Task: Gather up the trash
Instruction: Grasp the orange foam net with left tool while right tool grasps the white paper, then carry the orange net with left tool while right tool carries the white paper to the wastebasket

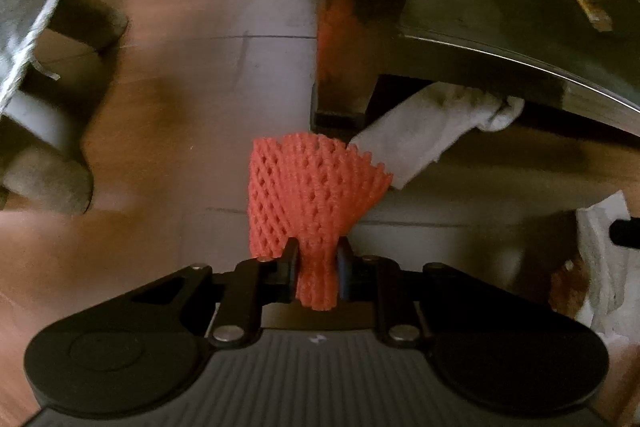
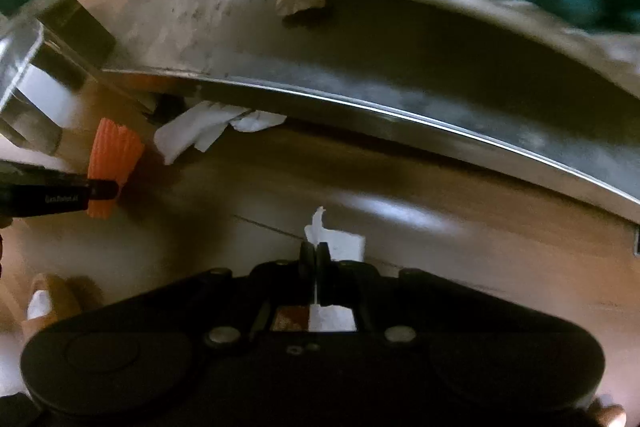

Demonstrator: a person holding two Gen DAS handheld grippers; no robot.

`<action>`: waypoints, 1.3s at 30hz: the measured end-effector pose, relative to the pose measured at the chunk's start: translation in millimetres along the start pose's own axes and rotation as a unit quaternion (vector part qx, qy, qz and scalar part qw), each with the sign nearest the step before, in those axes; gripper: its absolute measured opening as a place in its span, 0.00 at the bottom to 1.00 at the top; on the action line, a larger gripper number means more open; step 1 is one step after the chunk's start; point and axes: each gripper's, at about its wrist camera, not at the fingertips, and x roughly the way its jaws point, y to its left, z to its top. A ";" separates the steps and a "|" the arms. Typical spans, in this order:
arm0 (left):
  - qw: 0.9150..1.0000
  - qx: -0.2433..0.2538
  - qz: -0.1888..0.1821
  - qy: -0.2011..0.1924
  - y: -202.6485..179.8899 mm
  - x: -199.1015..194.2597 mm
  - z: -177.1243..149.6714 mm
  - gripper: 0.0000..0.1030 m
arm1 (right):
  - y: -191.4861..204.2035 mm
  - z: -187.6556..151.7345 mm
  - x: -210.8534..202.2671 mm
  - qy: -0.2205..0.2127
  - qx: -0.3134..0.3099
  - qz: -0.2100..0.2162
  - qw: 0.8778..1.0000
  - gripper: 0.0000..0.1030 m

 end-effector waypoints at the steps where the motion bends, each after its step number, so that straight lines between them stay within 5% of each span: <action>1: 1.000 -0.001 -0.004 0.002 1.7 -4.2 -2.7 0.17 | -1.8 -2.2 -8.6 -0.003 0.003 0.002 1.000 0.01; 10: 0.999 0.018 -0.042 -0.005 -0.9 -75.0 -18.9 0.17 | -1.4 -16.4 -98.4 -0.044 0.024 0.015 0.999 0.01; 22: 0.989 0.068 -0.086 -0.099 -19.5 -257.9 -14.9 0.17 | 23.7 -20.6 -280.1 -0.152 0.004 0.035 0.988 0.01; 28: 0.977 0.072 -0.110 -0.171 -23.2 -364.9 -25.4 0.17 | 41.9 -24.2 -367.5 -0.213 -0.015 0.042 0.976 0.01; 39: 0.945 0.086 -0.125 -0.290 -33.9 -519.0 -49.1 0.17 | 73.7 -31.8 -521.4 -0.355 -0.081 0.013 0.931 0.01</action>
